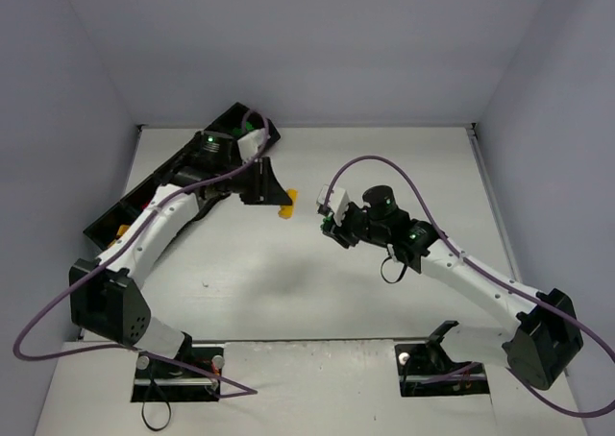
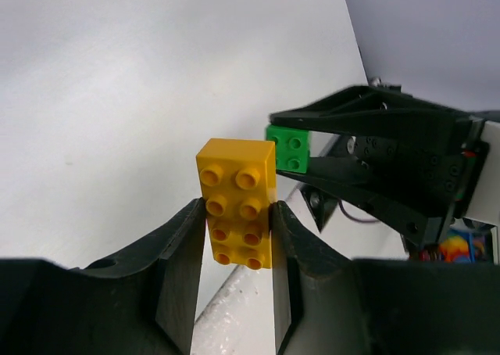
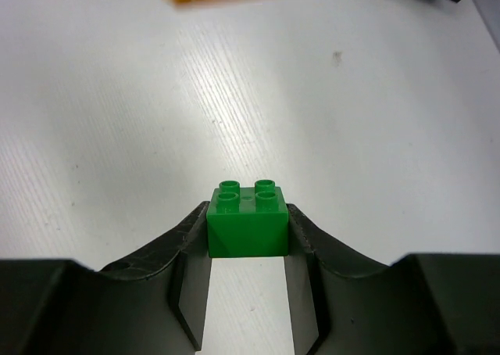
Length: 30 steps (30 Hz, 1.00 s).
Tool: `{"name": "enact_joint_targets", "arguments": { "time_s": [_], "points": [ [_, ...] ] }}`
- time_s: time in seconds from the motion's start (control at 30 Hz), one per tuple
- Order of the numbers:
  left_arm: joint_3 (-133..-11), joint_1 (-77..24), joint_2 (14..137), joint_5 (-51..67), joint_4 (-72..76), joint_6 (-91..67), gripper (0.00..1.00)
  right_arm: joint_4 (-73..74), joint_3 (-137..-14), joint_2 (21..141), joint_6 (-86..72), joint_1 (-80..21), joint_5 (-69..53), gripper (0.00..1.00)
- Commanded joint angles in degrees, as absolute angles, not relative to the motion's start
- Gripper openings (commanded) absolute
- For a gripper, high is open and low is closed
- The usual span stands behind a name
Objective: Sort the legos into containers by color
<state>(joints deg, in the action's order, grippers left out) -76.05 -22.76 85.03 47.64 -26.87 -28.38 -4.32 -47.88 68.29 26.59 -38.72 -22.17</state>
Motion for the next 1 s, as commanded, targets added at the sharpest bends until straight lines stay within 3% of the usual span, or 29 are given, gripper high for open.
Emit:
{"name": "enact_joint_targets", "arguments": {
  "time_s": [0.0,0.13,0.17,0.27,0.33,0.57,0.97],
  "points": [
    [-77.1,-16.3,79.2,46.2,-29.9,-25.1,0.0,-6.8,-47.8,66.4,25.1,-38.3,-22.0,0.0],
    [-78.0,-9.4,74.1,26.9,-40.9,-22.3,0.0,-6.8,-48.9,66.8,25.0,-38.3,-22.1,0.0],
    [-78.1,-8.4,73.1,14.9,-44.9,-22.5,0.0,-6.7,-49.5,67.3,25.0,-38.4,-22.2,0.0],
    [-77.0,-4.2,70.0,-4.6,-49.5,-24.6,0.0,-6.8,-50.4,68.6,25.0,-38.4,-23.3,0.0],
    [-75.1,-0.3,68.6,-10.8,-50.8,-26.2,0.0,-6.8,-51.3,69.3,24.7,-38.4,-24.1,0.0],
    [-69.4,14.0,72.2,-15.9,-49.2,-25.6,0.0,-6.7,-51.9,70.0,24.4,-38.4,-26.3,0.0],
    [-69.9,20.9,84.5,-17.9,-41.1,-25.3,0.0,-6.1,-52.1,69.8,22.8,-38.5,-29.4,0.01]
  ]
}}
